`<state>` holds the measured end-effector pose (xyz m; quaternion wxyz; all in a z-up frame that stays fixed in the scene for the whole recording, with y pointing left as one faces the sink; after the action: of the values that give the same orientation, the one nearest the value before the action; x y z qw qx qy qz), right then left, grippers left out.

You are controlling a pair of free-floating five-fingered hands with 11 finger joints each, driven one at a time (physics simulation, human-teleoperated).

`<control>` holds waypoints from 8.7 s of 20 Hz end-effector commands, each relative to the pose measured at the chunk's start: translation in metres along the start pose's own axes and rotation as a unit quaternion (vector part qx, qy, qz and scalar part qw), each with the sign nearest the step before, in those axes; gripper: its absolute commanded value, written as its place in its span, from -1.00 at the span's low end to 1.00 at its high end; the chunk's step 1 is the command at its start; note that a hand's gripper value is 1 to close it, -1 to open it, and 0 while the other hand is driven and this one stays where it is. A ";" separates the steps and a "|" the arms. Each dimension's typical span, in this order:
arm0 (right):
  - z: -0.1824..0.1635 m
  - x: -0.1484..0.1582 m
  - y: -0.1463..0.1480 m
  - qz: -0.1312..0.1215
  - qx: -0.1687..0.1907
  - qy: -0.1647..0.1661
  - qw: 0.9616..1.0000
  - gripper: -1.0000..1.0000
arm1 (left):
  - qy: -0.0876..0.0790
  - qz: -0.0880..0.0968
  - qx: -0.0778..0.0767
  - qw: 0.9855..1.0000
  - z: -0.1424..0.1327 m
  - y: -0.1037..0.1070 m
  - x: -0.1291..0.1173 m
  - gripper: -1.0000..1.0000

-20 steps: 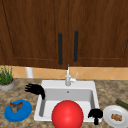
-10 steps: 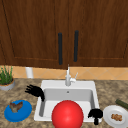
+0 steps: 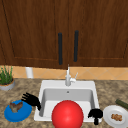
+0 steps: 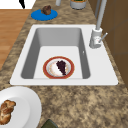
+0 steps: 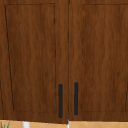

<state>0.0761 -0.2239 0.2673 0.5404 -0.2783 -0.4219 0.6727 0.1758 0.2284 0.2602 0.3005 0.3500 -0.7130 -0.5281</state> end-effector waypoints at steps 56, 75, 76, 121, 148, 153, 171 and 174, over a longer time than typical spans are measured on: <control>0.000 0.000 0.000 0.000 0.000 0.000 1.000 0.00 | -0.172 0.059 -0.070 0.981 0.115 -0.112 0.022 -1.00; 0.000 0.000 0.000 0.000 0.000 0.000 1.000 0.00 | -0.197 0.061 -0.066 0.976 0.124 -0.038 0.048 -1.00; 0.000 0.000 0.000 0.000 0.000 0.000 1.000 0.00 | -0.197 0.061 -0.067 0.976 0.124 -0.034 0.049 -1.00; -0.156 -0.067 0.094 0.030 -0.001 -0.078 0.996 -1.00 | -0.147 0.044 -0.028 0.988 0.130 -0.010 0.059 0.00; -0.161 -0.042 0.042 0.003 0.030 -0.086 0.996 -1.00 | -0.146 0.043 -0.026 0.988 0.130 -0.010 0.059 0.00; -0.163 -0.042 0.041 0.012 0.026 -0.142 0.990 -1.00 | -0.146 0.043 -0.026 0.988 0.130 -0.010 0.059 0.00; -0.242 0.012 -0.039 0.011 0.027 -0.122 0.992 -1.00 | -0.146 0.043 -0.026 0.988 0.130 -0.010 0.059 0.00; -0.275 0.023 -0.029 0.019 0.045 -0.114 0.992 -1.00 | -0.146 0.043 -0.026 0.988 0.130 -0.010 0.059 0.00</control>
<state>0.2955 -0.1419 0.1764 0.4902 -0.1727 -0.4699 0.7136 0.0398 0.2487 0.2201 0.2244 0.2303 -0.7493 -0.5789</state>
